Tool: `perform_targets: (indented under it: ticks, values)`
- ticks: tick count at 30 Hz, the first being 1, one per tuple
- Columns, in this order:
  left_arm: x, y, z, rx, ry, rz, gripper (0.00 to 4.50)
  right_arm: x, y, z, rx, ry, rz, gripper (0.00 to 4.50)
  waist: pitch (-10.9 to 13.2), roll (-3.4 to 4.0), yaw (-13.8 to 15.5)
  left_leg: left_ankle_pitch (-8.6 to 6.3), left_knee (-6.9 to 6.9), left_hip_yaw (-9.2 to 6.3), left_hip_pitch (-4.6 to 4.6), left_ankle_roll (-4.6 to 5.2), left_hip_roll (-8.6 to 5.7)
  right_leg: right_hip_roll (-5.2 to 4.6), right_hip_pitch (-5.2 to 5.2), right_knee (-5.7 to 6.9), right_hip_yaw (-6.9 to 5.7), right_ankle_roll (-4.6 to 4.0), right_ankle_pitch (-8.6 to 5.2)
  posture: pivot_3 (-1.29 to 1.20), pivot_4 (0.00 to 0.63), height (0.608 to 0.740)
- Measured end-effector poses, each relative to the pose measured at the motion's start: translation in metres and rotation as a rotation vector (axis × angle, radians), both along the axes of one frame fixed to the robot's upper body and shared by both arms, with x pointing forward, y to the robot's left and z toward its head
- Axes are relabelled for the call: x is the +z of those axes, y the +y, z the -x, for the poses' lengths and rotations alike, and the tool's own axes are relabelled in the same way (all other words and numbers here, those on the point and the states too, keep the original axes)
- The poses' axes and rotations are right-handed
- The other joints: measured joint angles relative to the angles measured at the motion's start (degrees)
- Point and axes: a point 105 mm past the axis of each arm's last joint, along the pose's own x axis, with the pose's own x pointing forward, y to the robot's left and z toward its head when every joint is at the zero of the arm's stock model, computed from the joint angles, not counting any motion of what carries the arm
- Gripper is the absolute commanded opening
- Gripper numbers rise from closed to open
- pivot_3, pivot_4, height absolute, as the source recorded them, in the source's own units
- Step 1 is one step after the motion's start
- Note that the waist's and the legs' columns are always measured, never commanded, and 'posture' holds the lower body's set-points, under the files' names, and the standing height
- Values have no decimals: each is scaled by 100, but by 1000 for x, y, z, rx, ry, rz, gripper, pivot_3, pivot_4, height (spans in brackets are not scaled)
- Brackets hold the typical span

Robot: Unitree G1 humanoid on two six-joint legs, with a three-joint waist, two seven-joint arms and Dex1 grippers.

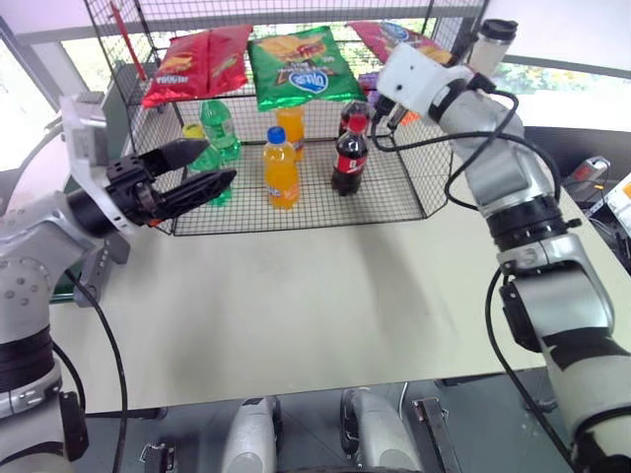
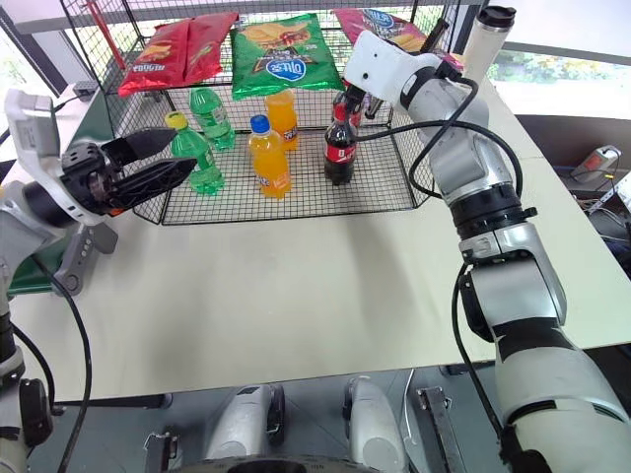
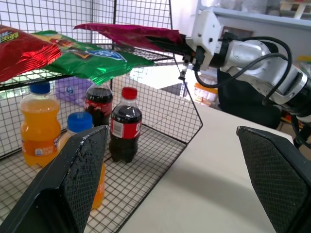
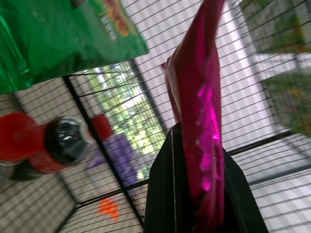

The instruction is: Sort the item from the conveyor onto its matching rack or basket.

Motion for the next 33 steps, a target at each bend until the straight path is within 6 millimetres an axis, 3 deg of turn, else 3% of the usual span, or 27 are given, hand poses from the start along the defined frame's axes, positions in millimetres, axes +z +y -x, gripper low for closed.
perform_targets:
  ticks: [3, 5, 8, 9, 16, 21, 33]
  values:
    - [-4, 0, -1, 7, 11, 6, 4500, 20, 5, 2, 33, -17, -45, 1698, 0, 0, -10, 0, 0, 0, 1, 0, 0, 0, 1, -1, 0, 0, 0, 0, 150, 740]
    - [-9, 2, -1, 17, 28, 7, 4500, 27, 7, 4, 61, -15, -60, 2855, 0, 0, -18, 0, -1, 0, 3, 0, 1, 1, 1, 1, 0, 0, 0, 0, 150, 740]
    - [-9, 2, -1, 21, 30, 11, 4500, 24, 9, 4, 102, 53, -83, 4301, 0, 0, -13, 0, 0, -1, 2, 0, 0, 1, 2, 1, 0, 0, 0, 0, 150, 740]
    - [-9, 2, -1, 23, 29, 12, 4500, 21, 10, 3, 118, 89, -89, 4420, 0, 0, -12, 0, 0, 0, 2, 0, 0, 0, 2, 1, 0, 0, 0, 0, 150, 740]
    - [-15, 2, -1, 33, 31, 15, 4500, 8, 18, 11, 294, 369, -190, 4420, 0, 0, -15, 0, -1, 0, 3, 0, 1, 1, 2, 1, -1, 0, 0, 0, 150, 740]
    - [-16, 3, -2, 44, 27, 18, 4500, 19, 25, 17, 374, 392, -215, 4420, 0, 0, -14, 0, -1, 0, 3, 0, 1, 1, 2, 1, -1, 0, 0, 0, 150, 740]
    - [-24, 6, -2, 75, 48, 6, 4500, 8, 29, 26, 482, 454, -245, 4420, 0, 1, 1, 0, -1, -1, 2, 0, 1, 1, 2, 1, -1, 0, 0, 0, 150, 740]
